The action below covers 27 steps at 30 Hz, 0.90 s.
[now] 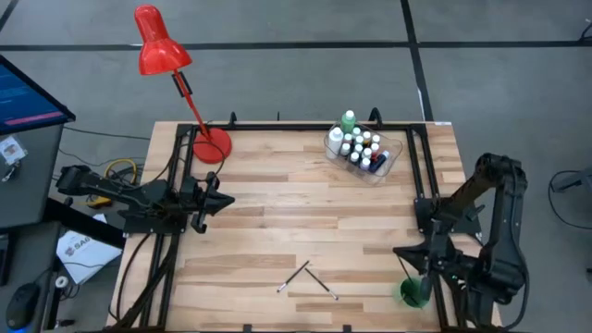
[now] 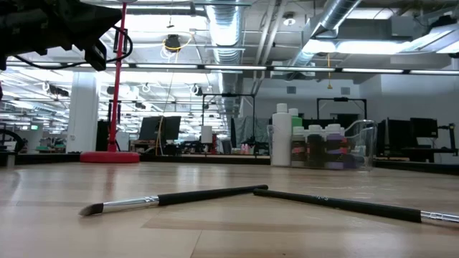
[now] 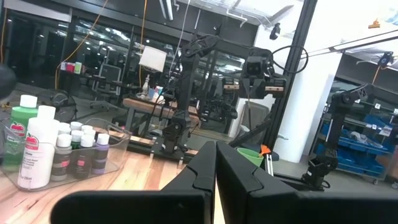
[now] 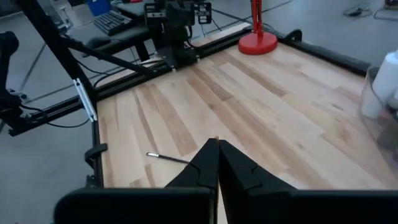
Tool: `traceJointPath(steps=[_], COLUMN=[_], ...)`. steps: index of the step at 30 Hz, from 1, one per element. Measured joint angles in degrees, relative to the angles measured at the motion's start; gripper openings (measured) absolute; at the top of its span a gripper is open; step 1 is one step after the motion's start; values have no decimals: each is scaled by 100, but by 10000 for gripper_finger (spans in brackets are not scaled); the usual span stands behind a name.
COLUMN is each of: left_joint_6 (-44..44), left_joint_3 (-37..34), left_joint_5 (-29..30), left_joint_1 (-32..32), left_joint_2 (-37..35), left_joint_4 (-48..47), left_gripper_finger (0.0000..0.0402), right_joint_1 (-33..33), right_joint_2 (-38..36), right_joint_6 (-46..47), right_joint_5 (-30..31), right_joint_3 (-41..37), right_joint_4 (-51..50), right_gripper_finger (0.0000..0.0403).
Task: Pick & Place Paint Supplies
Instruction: Put the yellow paint brush into the green cup
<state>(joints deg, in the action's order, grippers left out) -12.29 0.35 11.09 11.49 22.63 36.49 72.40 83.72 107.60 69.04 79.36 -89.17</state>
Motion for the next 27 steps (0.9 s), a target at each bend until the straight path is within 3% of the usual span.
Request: traceJointPath(steps=[13,27], left_joint_6=[0,0], left_joint_3=[1,1], left_joint_5=[0,0], left_joint_1=[2,1], left_joint_2=[1,0], left_joint_4=[2,1], left_gripper_finger=[2,2], right_joint_1=[79,566], right_joint_2=[-6,-7], right_joint_6=[468,554], right_joint_5=[-211,-15], right_joint_3=[-800,-1486], right_joint_4=[463,958], right_gripper_finger=[0,0])
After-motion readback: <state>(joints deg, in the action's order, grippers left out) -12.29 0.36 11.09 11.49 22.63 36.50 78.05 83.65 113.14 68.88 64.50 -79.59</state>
